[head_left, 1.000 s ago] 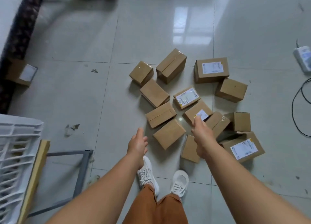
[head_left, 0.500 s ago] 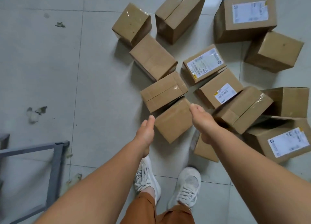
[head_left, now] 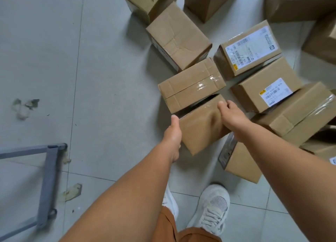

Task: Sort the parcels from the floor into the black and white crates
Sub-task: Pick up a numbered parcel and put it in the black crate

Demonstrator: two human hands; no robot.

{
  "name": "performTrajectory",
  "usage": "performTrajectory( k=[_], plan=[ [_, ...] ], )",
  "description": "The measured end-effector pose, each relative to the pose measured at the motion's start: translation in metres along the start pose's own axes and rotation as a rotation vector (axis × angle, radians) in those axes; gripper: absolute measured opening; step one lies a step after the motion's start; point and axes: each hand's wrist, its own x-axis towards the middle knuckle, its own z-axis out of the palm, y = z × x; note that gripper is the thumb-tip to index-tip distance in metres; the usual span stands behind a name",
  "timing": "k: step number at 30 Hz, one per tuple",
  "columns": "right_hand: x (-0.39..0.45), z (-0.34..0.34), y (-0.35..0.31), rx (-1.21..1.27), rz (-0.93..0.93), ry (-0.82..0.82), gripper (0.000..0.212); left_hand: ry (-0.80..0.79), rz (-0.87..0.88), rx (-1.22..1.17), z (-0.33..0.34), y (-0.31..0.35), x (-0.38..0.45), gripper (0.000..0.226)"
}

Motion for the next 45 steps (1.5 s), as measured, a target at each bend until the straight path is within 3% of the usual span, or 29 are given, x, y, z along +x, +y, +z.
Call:
performTrajectory(
  k=[13, 18, 24, 31, 39, 45],
  plan=[
    [-0.162, -0.071, -0.056, 0.269, 0.104, 0.052, 0.060, 0.086, 0.110, -0.154, -0.028, 0.006, -0.156, 0.049],
    [-0.232, -0.113, -0.099, 0.353, 0.056, 0.023, 0.044, 0.094, 0.222, -0.179, -0.040, 0.031, -0.231, 0.050],
    [-0.312, -0.162, -0.141, 0.432, -0.027, 0.021, 0.068, 0.106, 0.347, -0.367, -0.051, 0.057, -0.321, 0.061],
    [-0.394, -0.207, -0.183, 0.410, -0.219, -0.087, 0.047, 0.074, 0.452, -0.390, -0.075, 0.064, -0.413, 0.053],
    [-0.473, -0.213, -0.215, 0.416, -0.323, -0.181, 0.018, 0.120, 0.660, -0.455, -0.125, 0.061, -0.496, 0.021],
    [-0.537, -0.199, -0.236, 0.439, -0.435, -0.211, 0.008, 0.155, 0.777, -0.532, -0.164, 0.054, -0.549, 0.035]
  ],
)
